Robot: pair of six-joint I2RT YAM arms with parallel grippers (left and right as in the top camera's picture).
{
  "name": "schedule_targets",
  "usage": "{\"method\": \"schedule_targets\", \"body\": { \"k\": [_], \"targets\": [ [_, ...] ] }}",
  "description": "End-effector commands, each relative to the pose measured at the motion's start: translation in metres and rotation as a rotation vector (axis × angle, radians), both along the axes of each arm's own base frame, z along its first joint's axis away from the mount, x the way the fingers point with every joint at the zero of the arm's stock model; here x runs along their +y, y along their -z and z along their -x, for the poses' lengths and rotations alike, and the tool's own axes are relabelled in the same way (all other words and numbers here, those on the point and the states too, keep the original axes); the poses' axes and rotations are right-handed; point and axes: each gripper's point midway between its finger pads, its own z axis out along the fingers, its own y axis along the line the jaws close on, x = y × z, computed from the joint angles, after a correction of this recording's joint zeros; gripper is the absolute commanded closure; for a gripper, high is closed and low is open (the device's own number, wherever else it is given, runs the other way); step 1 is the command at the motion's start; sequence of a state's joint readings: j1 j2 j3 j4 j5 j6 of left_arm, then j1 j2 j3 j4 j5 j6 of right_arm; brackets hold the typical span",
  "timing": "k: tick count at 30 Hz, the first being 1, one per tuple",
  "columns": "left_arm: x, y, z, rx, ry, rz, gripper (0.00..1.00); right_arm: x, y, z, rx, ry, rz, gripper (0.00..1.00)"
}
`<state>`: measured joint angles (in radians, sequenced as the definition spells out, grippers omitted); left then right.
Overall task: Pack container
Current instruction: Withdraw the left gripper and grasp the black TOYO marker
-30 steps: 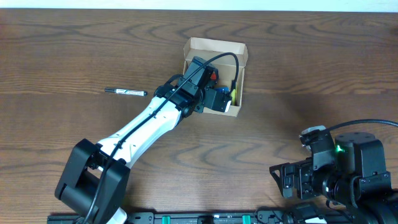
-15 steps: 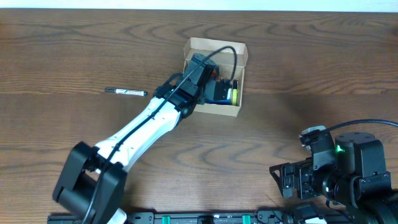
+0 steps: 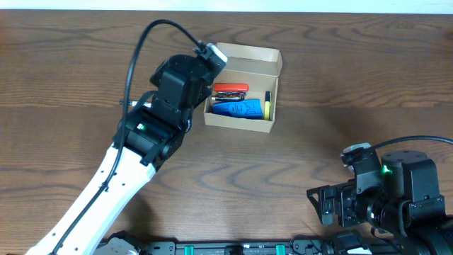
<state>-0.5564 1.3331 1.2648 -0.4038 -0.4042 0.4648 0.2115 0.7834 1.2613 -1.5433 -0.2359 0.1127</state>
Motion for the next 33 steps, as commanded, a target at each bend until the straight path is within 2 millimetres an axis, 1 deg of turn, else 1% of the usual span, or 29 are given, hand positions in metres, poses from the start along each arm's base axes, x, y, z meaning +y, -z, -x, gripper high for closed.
{"method": "schedule_targets", "body": {
  "k": [1, 2, 4, 6, 9, 11, 13, 15, 17, 20, 23, 25, 27, 28, 31, 33],
  "targets": [
    [0.033, 0.003, -0.004, -0.009, -0.297, 0.249, 0.68, 0.000, -0.004, -0.001, -0.017, -0.005, 0.000, 0.01],
    [0.041, 0.008, -0.004, 0.006, -0.362, 0.322, 0.62, 0.000, -0.004, -0.001, -0.017, -0.005, 0.000, 0.01],
    [0.057, 0.022, -0.004, 0.059, -0.478, 0.483, 0.61, 0.000, -0.004, -0.001, -0.017, -0.005, 0.000, 0.01],
    [0.063, 0.035, -0.005, 0.145, -0.524, 0.610, 0.70, 0.000, -0.004, -0.001, -0.017, -0.005, 0.000, 0.01],
    [0.078, 0.047, -0.010, 0.288, -0.597, 0.753, 0.73, 0.000, -0.004, -0.001, -0.017, -0.005, 0.000, 0.01],
    [0.089, 0.052, -0.017, 0.358, -0.647, 0.771, 0.74, 0.000, -0.004, -0.001, -0.017, -0.005, 0.000, 0.01],
    [0.101, 0.059, -0.023, 0.428, -0.713, 0.743, 0.73, 0.000, -0.004, -0.001, -0.017, -0.005, 0.000, 0.01],
    [0.111, 0.071, -0.028, 0.498, -0.780, 0.695, 0.69, 0.000, -0.004, -0.001, -0.017, -0.005, 0.000, 0.01],
    [0.115, 0.089, -0.033, 0.576, -0.834, 0.661, 0.65, 0.000, -0.004, -0.001, -0.017, -0.005, 0.000, 0.01],
    [0.117, 0.119, -0.043, 0.650, -0.916, 0.669, 0.61, 0.000, -0.004, -0.001, -0.017, -0.005, 0.000, 0.01],
    [0.119, 0.151, -0.052, 0.679, -1.032, 0.712, 0.59, 0.000, -0.004, -0.001, -0.017, -0.005, 0.000, 0.01],
    [0.121, 0.173, -0.057, 0.687, -1.131, 0.755, 0.53, 0.000, -0.004, -0.001, -0.017, -0.005, 0.000, 0.01],
    [0.121, 0.188, -0.059, 0.694, -1.210, 0.797, 0.45, 0.000, -0.004, -0.001, -0.017, -0.005, 0.000, 0.01],
    [0.122, 0.195, -0.059, 0.693, -1.264, 0.820, 0.43, 0.000, -0.004, -0.001, -0.017, -0.005, 0.000, 0.01],
    [0.126, 0.214, -0.059, 0.678, -1.412, 0.883, 0.42, 0.000, -0.004, -0.001, -0.017, -0.005, 0.000, 0.01],
    [0.127, 0.222, -0.060, 0.662, -1.476, 0.919, 0.39, 0.000, -0.004, -0.001, -0.017, -0.005, 0.000, 0.01]
  ]
}}
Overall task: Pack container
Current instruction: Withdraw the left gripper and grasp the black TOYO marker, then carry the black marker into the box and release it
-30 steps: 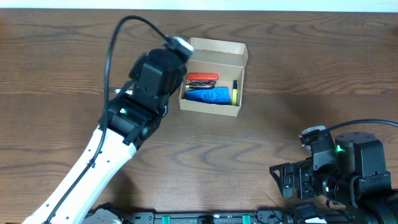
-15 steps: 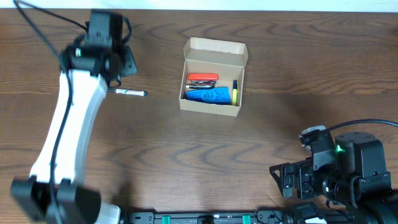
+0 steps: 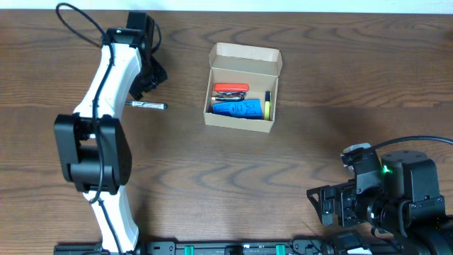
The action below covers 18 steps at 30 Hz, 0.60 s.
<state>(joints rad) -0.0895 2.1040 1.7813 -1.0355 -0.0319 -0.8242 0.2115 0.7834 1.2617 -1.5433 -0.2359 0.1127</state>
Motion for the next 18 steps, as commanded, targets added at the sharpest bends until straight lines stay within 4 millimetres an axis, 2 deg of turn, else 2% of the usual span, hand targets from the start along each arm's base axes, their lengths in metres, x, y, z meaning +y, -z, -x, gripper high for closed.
{"method": "schedule_targets", "body": {
  "k": [1, 5, 9, 18],
  "targets": [
    [0.005, 0.010, -0.005, -0.010, -0.241, 0.029, 0.37, 0.000, -0.004, -0.001, -0.017, -0.005, 0.000, 0.01],
    [0.003, 0.022, -0.012, -0.020, -0.328, 0.049, 0.32, 0.000, -0.004, -0.001, -0.017, -0.005, 0.000, 0.01],
    [0.004, 0.036, -0.011, 0.004, -0.399, 0.049, 0.32, 0.000, -0.004, -0.001, -0.017, -0.005, 0.000, 0.01],
    [0.011, 0.046, -0.006, 0.023, -0.386, 0.000, 0.34, 0.000, -0.004, -0.001, -0.017, -0.005, 0.000, 0.01]
  ]
}}
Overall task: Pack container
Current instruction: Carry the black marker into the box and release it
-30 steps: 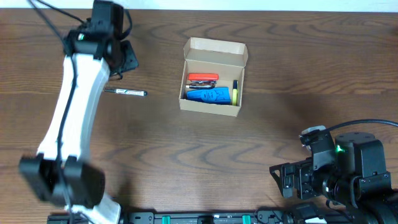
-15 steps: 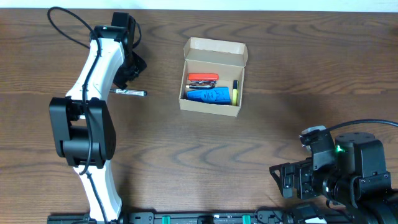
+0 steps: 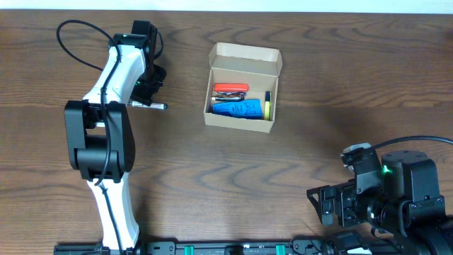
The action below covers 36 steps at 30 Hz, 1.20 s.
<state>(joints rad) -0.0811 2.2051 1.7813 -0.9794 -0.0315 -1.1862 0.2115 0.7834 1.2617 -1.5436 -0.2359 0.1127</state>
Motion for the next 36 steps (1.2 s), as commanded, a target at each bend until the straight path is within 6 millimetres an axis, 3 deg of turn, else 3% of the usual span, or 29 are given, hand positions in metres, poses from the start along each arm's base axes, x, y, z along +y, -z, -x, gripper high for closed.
{"method": "schedule_targets", "body": {
  "k": [1, 10, 17, 23, 31, 36],
  "targets": [
    [0.009, 0.007, 0.005, 0.023, -0.013, -0.037, 0.34, 0.000, -0.004, -0.001, -0.017, -0.005, 0.000, 0.01],
    [0.008, 0.034, 0.023, 0.070, -0.013, -0.021, 0.36, 0.000, -0.004, -0.001, -0.017, -0.005, 0.000, 0.01],
    [0.006, 0.050, 0.024, 0.051, -0.013, -0.004, 0.36, 0.000, -0.004, -0.001, -0.017, -0.005, 0.000, 0.01],
    [0.006, 0.054, 0.026, 0.049, -0.016, -0.004, 0.54, 0.000, -0.004, -0.001, -0.017, -0.005, 0.000, 0.01],
    [0.004, 0.054, 0.025, 0.049, -0.001, 0.006, 0.94, 0.000, -0.004, -0.001, -0.017, -0.005, 0.000, 0.01],
    [-0.009, 0.040, 0.018, 0.012, 0.057, 0.078, 0.94, 0.000, -0.004, -0.001, -0.017, -0.005, 0.000, 0.01]
  ]
}}
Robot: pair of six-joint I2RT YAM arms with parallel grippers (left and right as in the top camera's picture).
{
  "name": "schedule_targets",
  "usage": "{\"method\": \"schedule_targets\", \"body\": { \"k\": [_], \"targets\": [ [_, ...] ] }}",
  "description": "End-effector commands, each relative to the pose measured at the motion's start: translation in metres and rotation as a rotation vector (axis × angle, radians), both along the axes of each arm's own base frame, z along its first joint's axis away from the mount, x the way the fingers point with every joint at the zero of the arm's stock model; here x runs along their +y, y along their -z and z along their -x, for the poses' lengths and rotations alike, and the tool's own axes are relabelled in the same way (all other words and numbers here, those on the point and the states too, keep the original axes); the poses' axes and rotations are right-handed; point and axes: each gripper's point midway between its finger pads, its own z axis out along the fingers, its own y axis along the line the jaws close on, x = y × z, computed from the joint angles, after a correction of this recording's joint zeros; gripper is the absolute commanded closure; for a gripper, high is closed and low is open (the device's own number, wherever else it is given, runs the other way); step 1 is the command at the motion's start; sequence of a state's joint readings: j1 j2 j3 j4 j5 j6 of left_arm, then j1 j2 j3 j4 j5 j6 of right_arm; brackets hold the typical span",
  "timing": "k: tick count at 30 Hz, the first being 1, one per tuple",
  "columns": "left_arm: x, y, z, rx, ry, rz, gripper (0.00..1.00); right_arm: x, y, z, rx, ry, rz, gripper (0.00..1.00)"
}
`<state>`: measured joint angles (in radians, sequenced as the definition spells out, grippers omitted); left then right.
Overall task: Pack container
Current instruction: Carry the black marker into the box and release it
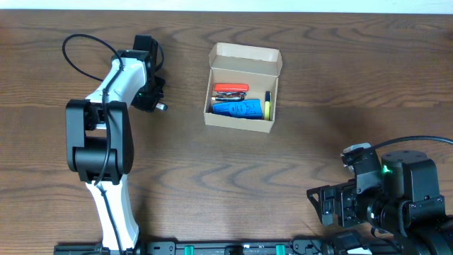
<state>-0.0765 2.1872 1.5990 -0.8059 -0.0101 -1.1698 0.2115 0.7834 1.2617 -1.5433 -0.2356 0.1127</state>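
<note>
An open cardboard box [243,113] sits at the table's centre back. Inside it lie a red tool [231,89], a blue object [238,108] and a yellow-green marker [268,105]. Left of the box, my left gripper [151,100] is down over a black-and-white pen [162,108]; only the pen's right tip shows from under it. The fingers are hidden beneath the wrist, so their state is unclear. My right gripper [320,204] rests at the front right, far from the box, dark and hard to read.
The box's lid flap [248,55] stands open at the back. The left arm's white links [106,142] and black cable [78,46] stretch along the left side of the brown wooden table [318,106]. The right arm's body [396,195] sits at the front right corner.
My left gripper has come slightly nearer and to the right, onto the pen. The pen's body, visible before, is now covered except its right tip. The right arm has not moved.
My left gripper first hovered at the box's left edge. Then the arm was swung out to the far left, with the pen lying in the open on the table. It stood just behind the pen, and now sits over it. The box's contents are unchanged.
</note>
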Motion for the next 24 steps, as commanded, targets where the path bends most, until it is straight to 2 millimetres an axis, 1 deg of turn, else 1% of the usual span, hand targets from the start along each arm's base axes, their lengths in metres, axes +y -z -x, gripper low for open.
{"method": "schedule_targets", "body": {
  "k": [1, 3, 5, 8, 9, 12, 14, 15, 16, 18, 19, 20, 23, 24],
  "targets": [
    [-0.009, -0.005, 0.002, -0.003, 0.072, 0.056, 0.94, 0.000, -0.004, -0.001, -0.017, -0.005, 0.000, 0.01],
    [-0.012, -0.029, -0.008, -0.064, 0.141, 0.046, 0.95, 0.000, -0.004, -0.001, -0.017, -0.005, 0.000, 0.01],
    [-0.015, -0.058, -0.019, -0.145, 0.214, 0.029, 0.94, 0.000, -0.004, -0.001, -0.017, -0.005, 0.000, 0.01],
    [-0.027, -0.116, -0.036, -0.313, 0.344, -0.013, 0.94, 0.000, -0.004, -0.001, -0.017, -0.005, 0.000, 0.01],
    [-0.036, -0.139, -0.042, -0.387, 0.412, -0.030, 0.94, 0.000, -0.004, -0.001, -0.017, -0.005, 0.000, 0.01],
    [-0.065, -0.195, -0.050, -0.561, 0.659, -0.108, 0.94, 0.000, -0.004, -0.001, -0.017, -0.005, 0.000, 0.01],
    [-0.101, -0.229, -0.046, -0.674, 0.974, -0.189, 0.94, 0.000, -0.004, -0.001, -0.017, -0.005, 0.000, 0.01],
    [-0.117, -0.238, -0.043, -0.708, 1.104, -0.217, 0.94, 0.000, -0.004, -0.001, -0.017, -0.005, 0.000, 0.01],
    [-0.140, -0.246, -0.034, -0.745, 1.297, -0.254, 0.94, 0.000, -0.004, -0.001, -0.017, -0.005, 0.000, 0.01],
    [-0.178, -0.250, -0.014, -0.784, 1.630, -0.309, 0.94, 0.000, -0.004, -0.001, -0.017, -0.005, 0.000, 0.01],
    [-0.196, -0.248, -0.001, -0.786, 1.796, -0.340, 0.94, 0.000, -0.004, -0.001, -0.017, -0.005, 0.000, 0.01],
    [-0.208, -0.243, 0.010, -0.775, 1.925, -0.374, 0.94, 0.000, -0.004, -0.001, -0.017, -0.005, 0.000, 0.01],
    [-0.238, -0.227, 0.039, -0.731, 2.291, -0.473, 0.94, 0.000, -0.004, -0.001, -0.017, -0.005, 0.000, 0.01],
    [-0.248, -0.221, 0.049, -0.715, 2.441, -0.515, 0.94, 0.000, -0.004, -0.001, -0.017, -0.005, 0.000, 0.01]
  ]
}}
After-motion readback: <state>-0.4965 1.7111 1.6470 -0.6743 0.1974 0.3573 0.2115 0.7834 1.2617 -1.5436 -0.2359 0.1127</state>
